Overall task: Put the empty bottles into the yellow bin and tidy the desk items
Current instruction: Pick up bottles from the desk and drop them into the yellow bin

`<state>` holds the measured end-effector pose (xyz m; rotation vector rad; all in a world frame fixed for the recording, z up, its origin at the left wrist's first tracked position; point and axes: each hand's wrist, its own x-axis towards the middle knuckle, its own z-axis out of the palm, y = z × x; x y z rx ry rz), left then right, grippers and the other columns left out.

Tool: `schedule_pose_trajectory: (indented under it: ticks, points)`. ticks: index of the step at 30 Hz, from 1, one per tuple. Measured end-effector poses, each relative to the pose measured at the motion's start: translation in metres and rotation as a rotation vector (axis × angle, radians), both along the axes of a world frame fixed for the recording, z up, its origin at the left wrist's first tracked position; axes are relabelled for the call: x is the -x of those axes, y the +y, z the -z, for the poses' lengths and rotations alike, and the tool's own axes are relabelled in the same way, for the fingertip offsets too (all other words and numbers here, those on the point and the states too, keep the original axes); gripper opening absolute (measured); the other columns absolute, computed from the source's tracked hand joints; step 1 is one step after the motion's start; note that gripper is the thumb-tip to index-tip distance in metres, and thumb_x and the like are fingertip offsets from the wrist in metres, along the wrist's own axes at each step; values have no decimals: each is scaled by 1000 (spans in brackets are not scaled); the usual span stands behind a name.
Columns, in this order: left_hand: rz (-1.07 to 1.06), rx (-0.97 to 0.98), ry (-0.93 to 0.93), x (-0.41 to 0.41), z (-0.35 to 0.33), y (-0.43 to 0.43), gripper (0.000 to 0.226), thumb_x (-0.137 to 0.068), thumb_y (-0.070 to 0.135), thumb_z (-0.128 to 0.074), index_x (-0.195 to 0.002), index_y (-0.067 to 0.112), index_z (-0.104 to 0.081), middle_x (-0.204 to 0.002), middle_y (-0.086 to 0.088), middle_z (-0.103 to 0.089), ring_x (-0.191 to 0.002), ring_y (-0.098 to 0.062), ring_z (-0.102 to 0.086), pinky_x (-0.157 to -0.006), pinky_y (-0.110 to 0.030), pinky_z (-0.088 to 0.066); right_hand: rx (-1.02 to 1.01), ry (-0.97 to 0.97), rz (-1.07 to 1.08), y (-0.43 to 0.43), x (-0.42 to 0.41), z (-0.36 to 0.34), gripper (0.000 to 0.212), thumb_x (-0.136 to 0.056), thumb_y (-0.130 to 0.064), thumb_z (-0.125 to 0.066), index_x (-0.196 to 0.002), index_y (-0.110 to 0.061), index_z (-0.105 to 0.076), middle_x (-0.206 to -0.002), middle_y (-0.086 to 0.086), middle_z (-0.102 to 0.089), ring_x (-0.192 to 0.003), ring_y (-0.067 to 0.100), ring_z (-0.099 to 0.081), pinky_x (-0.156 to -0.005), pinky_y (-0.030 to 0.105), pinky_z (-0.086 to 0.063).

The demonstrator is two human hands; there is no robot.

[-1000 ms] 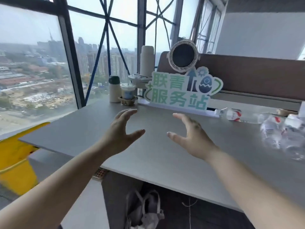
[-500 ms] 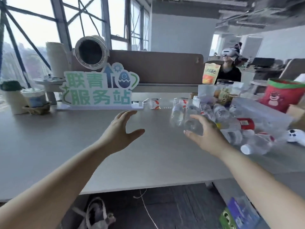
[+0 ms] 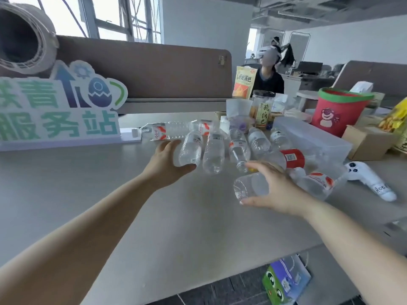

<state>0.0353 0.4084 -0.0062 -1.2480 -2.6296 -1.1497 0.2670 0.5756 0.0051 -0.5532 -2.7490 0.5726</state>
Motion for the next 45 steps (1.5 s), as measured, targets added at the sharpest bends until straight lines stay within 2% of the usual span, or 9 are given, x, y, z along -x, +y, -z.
schedule_pose_trajectory:
  ticks: [9, 17, 21, 24, 28, 31, 37, 41, 45]
  points:
    - [7, 75, -76, 20, 22, 49, 83, -76, 44, -74, -145, 35, -30, -157, -6, -8, -137, -29, -32, -105, -38, -37, -69, -53, -51, 13, 1, 10, 95, -63, -51, -81, -143, -38, -30, -144, -22, -25, -141, 2, -8, -113, 22, -6]
    - [-123, -72, -61, 21, 31, 36, 58, -76, 31, -76, -126, 24, -47, -136, -9, -41, -105, -27, -57, -81, -32, -47, -166, -35, -76, 2, 7, 11, 84, -70, -43, -79, -141, -34, -36, -146, -14, -33, -137, 6, -20, -111, 21, -9]
    - [-166, -54, -68, 19, 32, 26, 60, -77, 35, -75, -128, 21, -46, -140, -7, -38, -111, -28, -56, -91, -40, -49, -178, 33, -105, -5, 5, 17, 86, -67, -46, -80, -140, -35, -38, -144, -13, -37, -136, 8, -26, -110, 21, -12]
    - [-41, -6, 0, 11, 27, 29, 80, -75, 37, -76, -142, 28, -34, -153, -7, -19, -131, -33, -39, -105, -42, -39, -162, 74, -120, -10, 3, 16, 85, -68, -45, -80, -140, -35, -37, -144, -13, -36, -135, 8, -27, -110, 20, -13]
    - [39, 153, 101, 8, 25, 44, 78, -77, 44, -73, -143, 39, -32, -159, 0, -2, -139, -37, -23, -109, -50, -32, -118, 107, -134, -11, 3, 15, 85, -69, -42, -80, -141, -36, -35, -144, -15, -34, -134, 3, -26, -107, 17, -14]
    - [-6, 122, 43, 10, 29, 48, 73, -72, 42, -78, -134, 36, -40, -155, -1, -14, -132, -37, -35, -105, -47, -38, -107, 138, -131, -10, 2, 15, 84, -69, -43, -80, -140, -36, -36, -142, -16, -35, -130, -2, -25, -105, 14, -14]
    - [-154, 19, 56, -3, 27, 18, 57, -69, 30, -81, -111, 27, -41, -134, -3, -32, -97, -38, -56, -74, -45, -53, -91, 223, -127, -19, 0, 10, 80, -66, -42, -82, -137, -30, -45, -132, -19, -38, -130, 3, -32, -107, 17, -20]
    - [-214, -34, 54, -22, 17, -35, 53, -71, 22, -76, -113, 30, -44, -129, -4, -35, -91, -34, -56, -72, -42, -53, -59, 342, -113, -44, 0, -1, 80, -64, -46, -80, -134, -26, -48, -126, -17, -41, -120, -2, -33, -101, 7, -19]
    - [-249, -133, 67, -47, -2, -113, 54, -72, 19, -77, -116, 26, -48, -129, -4, -35, -95, -24, -48, -77, -33, -47, 62, 454, -169, -89, 6, -20, 82, -61, -59, -69, -133, -25, -47, -128, -14, -44, -121, 3, -39, -100, 18, -28]
